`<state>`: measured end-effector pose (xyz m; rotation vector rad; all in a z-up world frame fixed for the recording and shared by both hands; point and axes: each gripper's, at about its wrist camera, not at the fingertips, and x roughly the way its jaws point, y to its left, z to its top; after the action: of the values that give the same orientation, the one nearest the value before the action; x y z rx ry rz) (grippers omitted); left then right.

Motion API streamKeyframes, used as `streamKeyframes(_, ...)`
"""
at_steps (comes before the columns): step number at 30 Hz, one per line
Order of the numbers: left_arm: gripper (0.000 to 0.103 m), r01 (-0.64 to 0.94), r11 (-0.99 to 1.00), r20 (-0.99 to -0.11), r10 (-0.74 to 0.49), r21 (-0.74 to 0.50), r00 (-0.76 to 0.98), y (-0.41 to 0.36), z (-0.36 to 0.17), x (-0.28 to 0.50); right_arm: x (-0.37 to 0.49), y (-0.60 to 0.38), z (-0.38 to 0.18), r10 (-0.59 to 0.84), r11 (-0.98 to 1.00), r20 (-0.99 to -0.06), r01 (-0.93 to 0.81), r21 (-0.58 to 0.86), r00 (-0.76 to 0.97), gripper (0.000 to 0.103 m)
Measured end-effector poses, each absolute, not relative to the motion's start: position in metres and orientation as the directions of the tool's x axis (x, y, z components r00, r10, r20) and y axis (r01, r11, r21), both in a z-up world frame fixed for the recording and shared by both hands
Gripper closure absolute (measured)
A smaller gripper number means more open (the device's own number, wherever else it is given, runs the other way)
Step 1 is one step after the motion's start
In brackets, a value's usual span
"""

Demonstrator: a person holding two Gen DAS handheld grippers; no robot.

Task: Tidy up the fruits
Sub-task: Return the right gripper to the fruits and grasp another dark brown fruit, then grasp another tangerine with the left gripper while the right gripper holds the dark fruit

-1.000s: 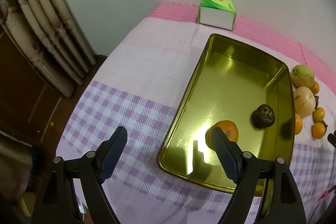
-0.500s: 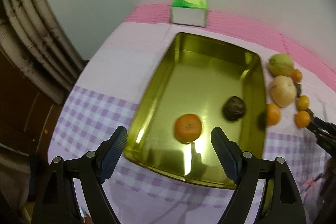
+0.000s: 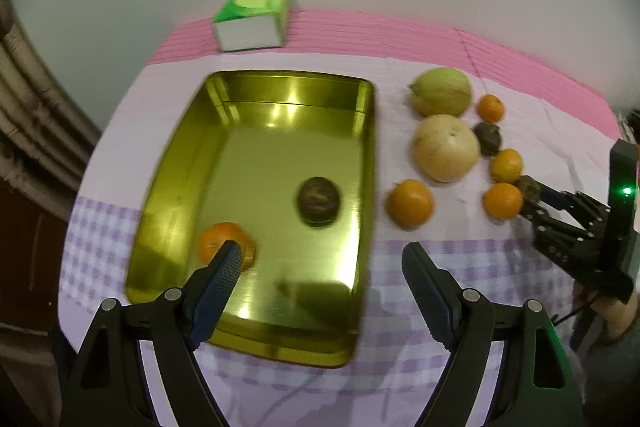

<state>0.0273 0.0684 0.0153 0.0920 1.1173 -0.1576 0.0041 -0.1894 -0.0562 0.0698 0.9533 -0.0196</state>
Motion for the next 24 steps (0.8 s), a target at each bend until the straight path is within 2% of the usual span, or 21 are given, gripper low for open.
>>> streamKeyframes(8,0.021,0.236,0.971,-0.915,-0.133,-0.043,0.380,0.026,0.013,0.035,-0.009,-0.220,-0.057,-0.050,0.989,-0.800,0.140,0.044,0.598,0.062)
streamKeyframes(13,0.021,0.227,0.964,-0.931,-0.207,-0.141,0.302,0.011,0.009,0.046,-0.023,-0.248,-0.059,-0.095,0.978,-0.783,0.204,0.041,0.615,0.062)
streamKeyframes(19,0.024,0.099,0.956,-0.934,-0.290,-0.274,0.211,0.010,0.005,0.068,-0.032,-0.257,-0.061,-0.097,0.977,-0.762,0.207,0.049,0.640,0.061)
streamKeyframes(24,0.036,0.011,0.964,-0.946,-0.261,-0.264,0.194,0.012,0.004,0.080,-0.035,-0.257,-0.061,-0.098,0.978,-0.754,0.203,0.048,0.649,0.061)
